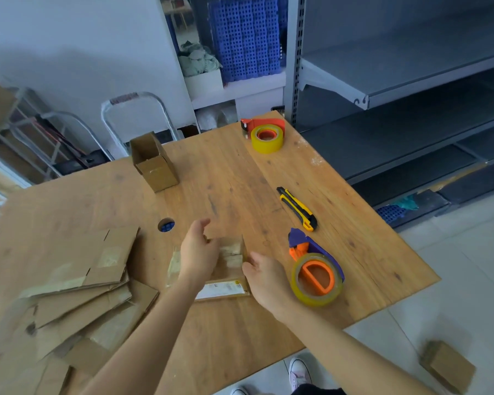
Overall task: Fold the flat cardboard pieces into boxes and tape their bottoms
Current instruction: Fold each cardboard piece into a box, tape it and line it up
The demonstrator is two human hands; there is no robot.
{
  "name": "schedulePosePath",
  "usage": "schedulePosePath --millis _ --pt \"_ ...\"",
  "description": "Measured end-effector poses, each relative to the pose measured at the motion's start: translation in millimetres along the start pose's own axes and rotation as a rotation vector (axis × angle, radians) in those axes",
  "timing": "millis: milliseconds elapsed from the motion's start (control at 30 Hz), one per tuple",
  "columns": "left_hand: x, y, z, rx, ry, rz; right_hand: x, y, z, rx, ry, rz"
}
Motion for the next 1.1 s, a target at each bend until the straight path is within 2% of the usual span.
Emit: schedulePosePath --millis 67,167,267,300,500,667,833,1000,1100 --pt "12.4 -8.3 3.4 -0.027 -0.001 0.204 -3.8 -0.4 5.7 0.011 0.005 -0.071" --pt "36.2 -31.1 10.0 0.048 0.061 0.313 -2.4 -8.8 12.1 0.041 0.056 -0.149" --pt "46.6 -55.2 9.9 0.258 -0.008 0.245 -9.1 -12.7 19.7 0.037 0.076 -0.195" --pt "45.0 -61.1 8.2 0.279 -0.039 0.219 -12.0 -14.0 20.8 0.034 0.079 -0.23" --pt "34.1 -71.3 3.7 0.269 -0.067 0.128 -22.3 -22.9 27.2 0.032 0.145 -0.381" --pt "35.6 -68.6 -2.3 0.305 0.008 0.095 -24.8 -20.1 30.0 0.004 0.158 -0.377" --pt "54.7 -69.2 -8.4 0.266 -0.062 -0.147 -10.4 -21.1 25.7 -0.062 0.215 -0.175" --pt "83.1 -56.3 -13.5 0.177 -0.118 -0.295 5.0 -21.7 31.3 -0.25 0.268 0.26" --pt "86.5 -56.6 -13.6 0.206 -0.157 -0.429 7.5 -19.4 26.0 -0.239 0.191 0.242"
Point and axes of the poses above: each hand's wrist, its own z-axis towards the middle knuckle, its own x-axis out of the back of the hand, y = z × x, the point moved 2 cm from there along z, towards the middle knuckle, and after that the axes turned 10 degrees about y, right-handed, at the moved point
